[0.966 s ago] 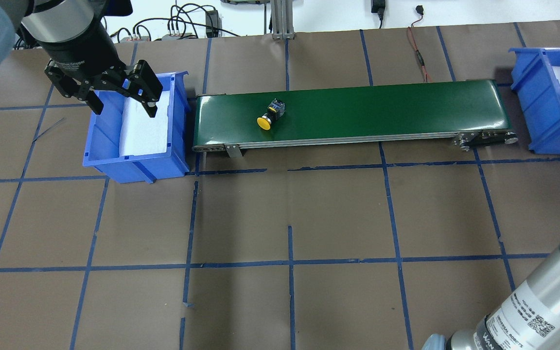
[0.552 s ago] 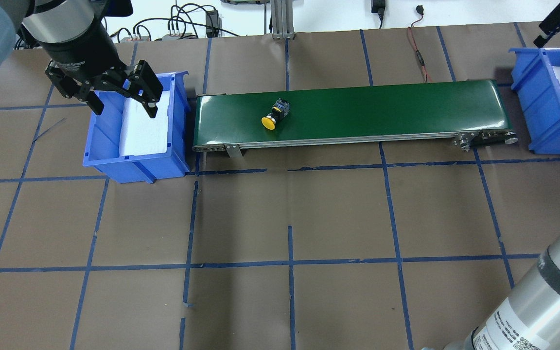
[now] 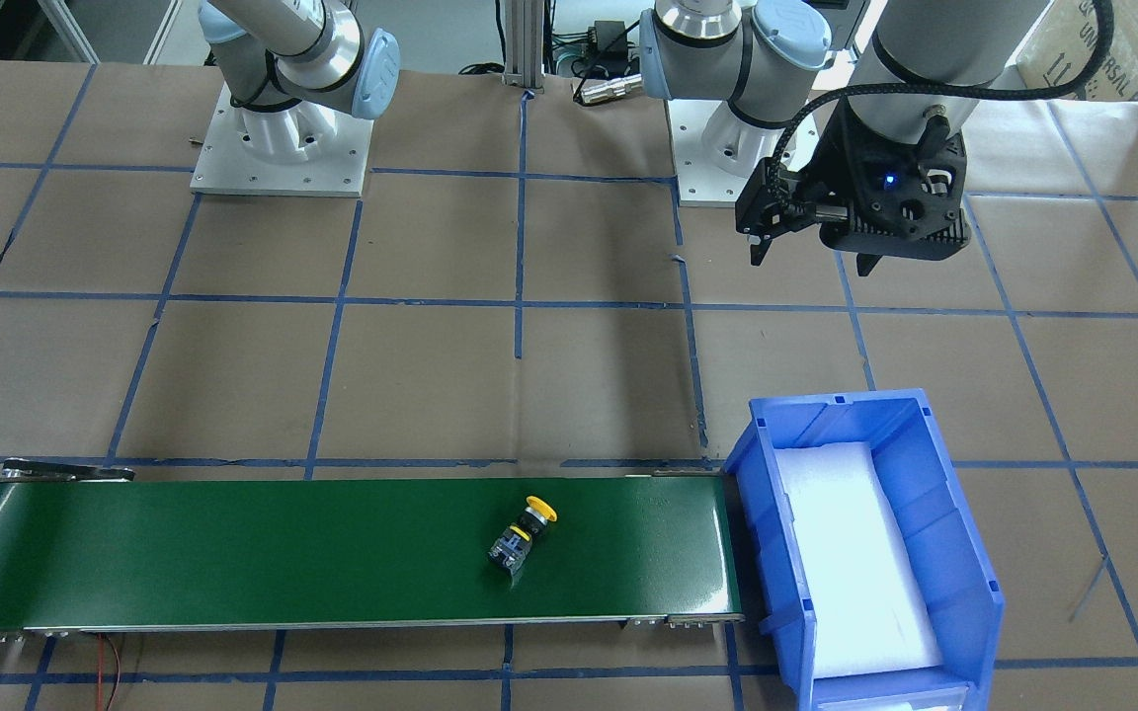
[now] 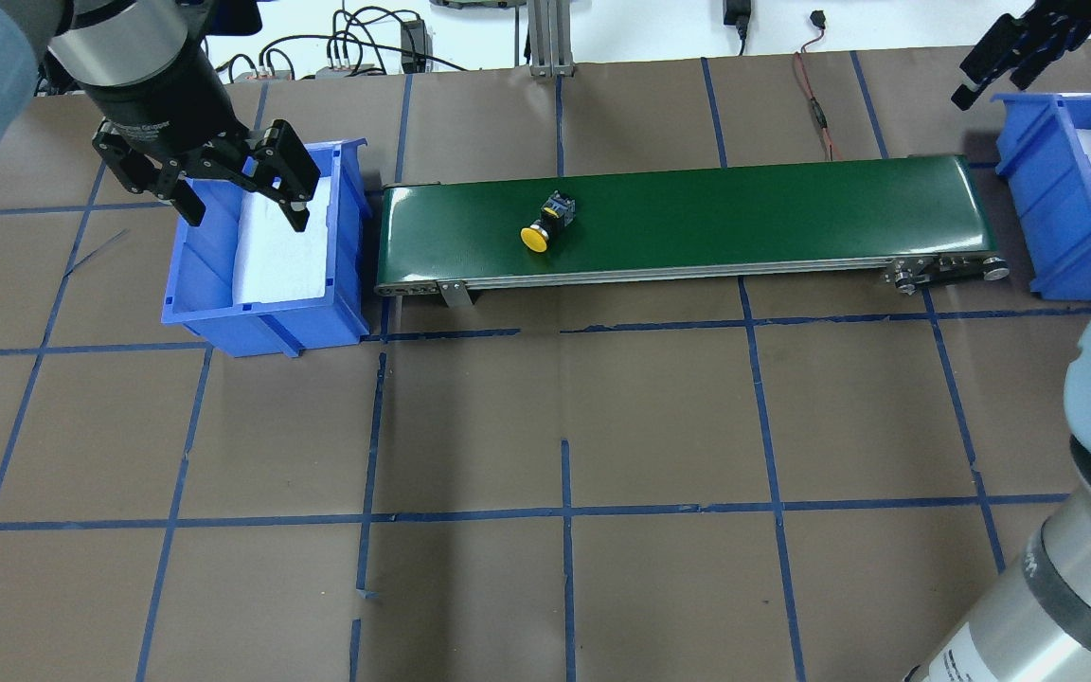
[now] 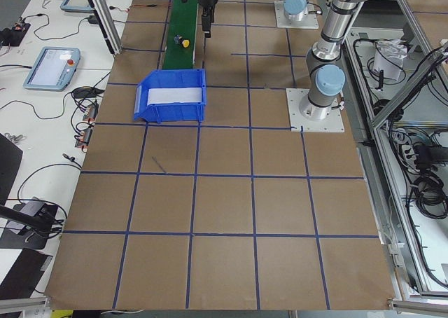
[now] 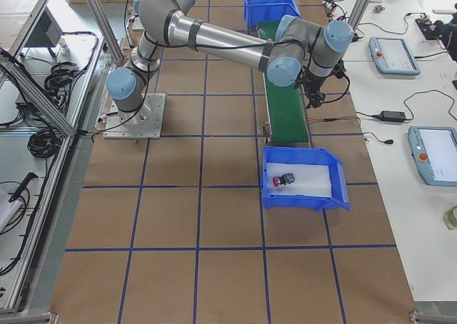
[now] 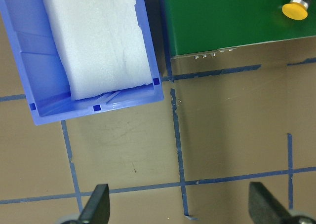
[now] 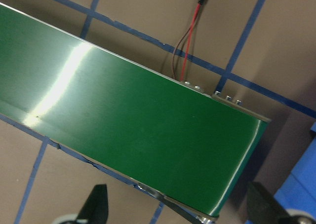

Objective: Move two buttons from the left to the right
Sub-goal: 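Swing the right gripper over the belt above the yellow button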

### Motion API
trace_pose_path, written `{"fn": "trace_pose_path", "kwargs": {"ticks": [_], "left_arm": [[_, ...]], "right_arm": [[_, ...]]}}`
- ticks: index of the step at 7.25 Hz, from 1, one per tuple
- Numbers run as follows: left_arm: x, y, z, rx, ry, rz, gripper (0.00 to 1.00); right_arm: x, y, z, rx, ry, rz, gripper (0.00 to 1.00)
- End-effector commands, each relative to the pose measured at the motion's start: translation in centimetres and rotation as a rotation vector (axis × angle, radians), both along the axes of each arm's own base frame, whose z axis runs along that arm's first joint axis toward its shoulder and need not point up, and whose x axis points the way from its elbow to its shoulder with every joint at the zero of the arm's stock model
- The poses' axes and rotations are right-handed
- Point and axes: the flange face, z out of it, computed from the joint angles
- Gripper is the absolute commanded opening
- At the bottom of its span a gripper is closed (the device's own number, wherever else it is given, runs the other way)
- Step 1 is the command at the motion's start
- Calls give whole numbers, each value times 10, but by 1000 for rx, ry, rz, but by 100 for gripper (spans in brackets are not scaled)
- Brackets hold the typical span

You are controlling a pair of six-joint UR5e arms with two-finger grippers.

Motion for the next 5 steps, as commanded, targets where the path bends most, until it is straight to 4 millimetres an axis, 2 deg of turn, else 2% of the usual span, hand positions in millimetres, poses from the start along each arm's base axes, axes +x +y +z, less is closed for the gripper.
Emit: {"fn": "trace_pose_path", "kwargs": {"ticks": [1,3,4,5], "left_arm": [[-2,2,0,1,-3,-5,100],[-1,0,3,-5,0,-2,100],[-2,0,2,-4,2,-3,100],[-1,-1,2,-4,-2,-2,100]], "right_arm": [[72,-1,-5,63,31,-225,100],[121,-1,-10,74,24,-234,100],[140,3,-15,114,51,-421,100],[167,8,-20,141,56,-523,100]]}}
